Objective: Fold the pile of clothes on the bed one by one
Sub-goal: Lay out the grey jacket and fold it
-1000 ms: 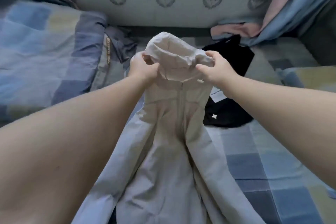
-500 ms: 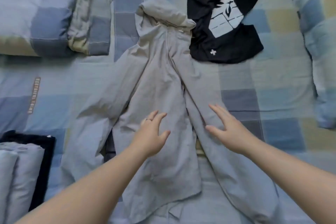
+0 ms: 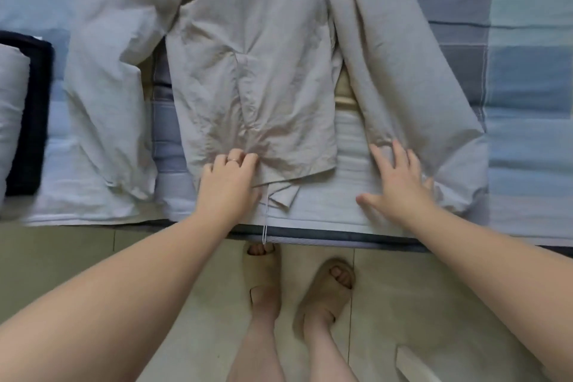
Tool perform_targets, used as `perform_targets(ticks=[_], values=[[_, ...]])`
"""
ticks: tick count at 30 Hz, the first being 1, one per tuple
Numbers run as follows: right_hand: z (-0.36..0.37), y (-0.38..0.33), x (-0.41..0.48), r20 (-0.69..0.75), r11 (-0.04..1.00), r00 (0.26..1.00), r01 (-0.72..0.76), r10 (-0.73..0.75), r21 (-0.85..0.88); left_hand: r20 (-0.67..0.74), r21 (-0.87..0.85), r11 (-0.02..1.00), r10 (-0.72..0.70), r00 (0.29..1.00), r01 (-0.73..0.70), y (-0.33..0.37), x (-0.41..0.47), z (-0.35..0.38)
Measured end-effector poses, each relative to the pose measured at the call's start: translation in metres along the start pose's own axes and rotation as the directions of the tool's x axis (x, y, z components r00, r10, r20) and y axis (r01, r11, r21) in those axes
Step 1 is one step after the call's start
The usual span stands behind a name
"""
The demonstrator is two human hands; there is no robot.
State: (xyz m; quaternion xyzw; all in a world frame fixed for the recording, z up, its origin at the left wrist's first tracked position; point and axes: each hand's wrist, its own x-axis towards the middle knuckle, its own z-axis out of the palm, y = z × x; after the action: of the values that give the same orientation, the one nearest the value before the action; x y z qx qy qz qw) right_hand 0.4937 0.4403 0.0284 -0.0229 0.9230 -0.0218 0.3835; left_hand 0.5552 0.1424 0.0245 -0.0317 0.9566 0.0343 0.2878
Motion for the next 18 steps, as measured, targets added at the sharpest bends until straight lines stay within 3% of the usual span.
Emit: perform_targets(ticks=[4,6,8,11,13,15,18], values=[[0.017,-0.015,0.011,-0.294,0.984,0.94,0.15,-0.172,-0.095,-0.143,0.043,0.999,0.026,0.989,-0.02,-0.003,0.021,0.008],[0.025,-0.036,0.008,-0.312,0.96,0.908,0.274,-0.281,-0.067,-0.163,-0.045,0.999,0.002,0.987,-0.009,-0.005,0.021,0.009],[0.03,-0.06,0.003,-0.225,0.935,0.929,0.328,-0.293,0.138,-0.196,-0.305,0.952,-0.09,0.976,0.027,-0.006,0.015,0.005],[0.031,-0.099,-0.002,-0.103,0.845,0.976,0.216,-0.19,0.489,-0.119,-0.728,0.662,-0.377,0.918,0.177,-0.016,0.0,-0.005],[0.031,-0.124,-0.001,-0.077,0.797,0.985,0.168,-0.152,0.58,-0.09,-0.832,0.514,-0.498,0.863,0.21,-0.029,-0.009,-0.011],[0.033,-0.148,0.003,-0.046,0.733,0.994,0.108,-0.104,0.672,-0.095,-0.838,0.504,-0.515,0.852,0.211,-0.042,-0.017,-0.015],[0.036,-0.173,0.008,-0.045,0.708,0.999,0.034,-0.003,0.705,-0.139,-0.795,0.579,-0.466,0.874,0.182,-0.062,-0.025,-0.018]])
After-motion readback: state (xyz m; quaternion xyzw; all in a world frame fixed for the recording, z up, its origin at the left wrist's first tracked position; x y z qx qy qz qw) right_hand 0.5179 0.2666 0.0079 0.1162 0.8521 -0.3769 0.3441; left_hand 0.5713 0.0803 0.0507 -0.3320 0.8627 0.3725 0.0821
